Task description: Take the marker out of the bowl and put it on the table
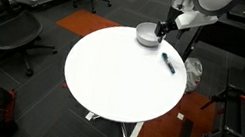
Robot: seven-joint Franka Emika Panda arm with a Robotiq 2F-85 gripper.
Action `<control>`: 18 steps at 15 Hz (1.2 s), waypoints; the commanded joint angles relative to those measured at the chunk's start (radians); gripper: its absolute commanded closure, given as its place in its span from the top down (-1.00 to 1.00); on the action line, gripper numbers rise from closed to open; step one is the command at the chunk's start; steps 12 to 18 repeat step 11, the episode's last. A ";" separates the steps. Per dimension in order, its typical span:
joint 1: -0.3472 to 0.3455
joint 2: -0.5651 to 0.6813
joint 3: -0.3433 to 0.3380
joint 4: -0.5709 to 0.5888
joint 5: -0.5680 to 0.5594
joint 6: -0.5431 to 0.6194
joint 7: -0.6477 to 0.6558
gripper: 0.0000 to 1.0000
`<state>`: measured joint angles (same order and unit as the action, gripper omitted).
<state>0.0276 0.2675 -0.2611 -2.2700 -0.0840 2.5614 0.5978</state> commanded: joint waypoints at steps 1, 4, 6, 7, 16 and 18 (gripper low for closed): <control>-0.001 -0.123 0.006 -0.062 -0.062 -0.052 0.024 1.00; -0.020 -0.171 0.033 -0.081 -0.060 -0.067 -0.002 1.00; -0.034 -0.124 0.044 -0.048 -0.042 -0.045 0.000 1.00; -0.035 -0.133 0.048 -0.054 -0.042 -0.045 0.000 1.00; -0.036 -0.138 0.049 -0.059 -0.042 -0.045 0.000 1.00; -0.036 -0.138 0.049 -0.059 -0.042 -0.045 0.000 1.00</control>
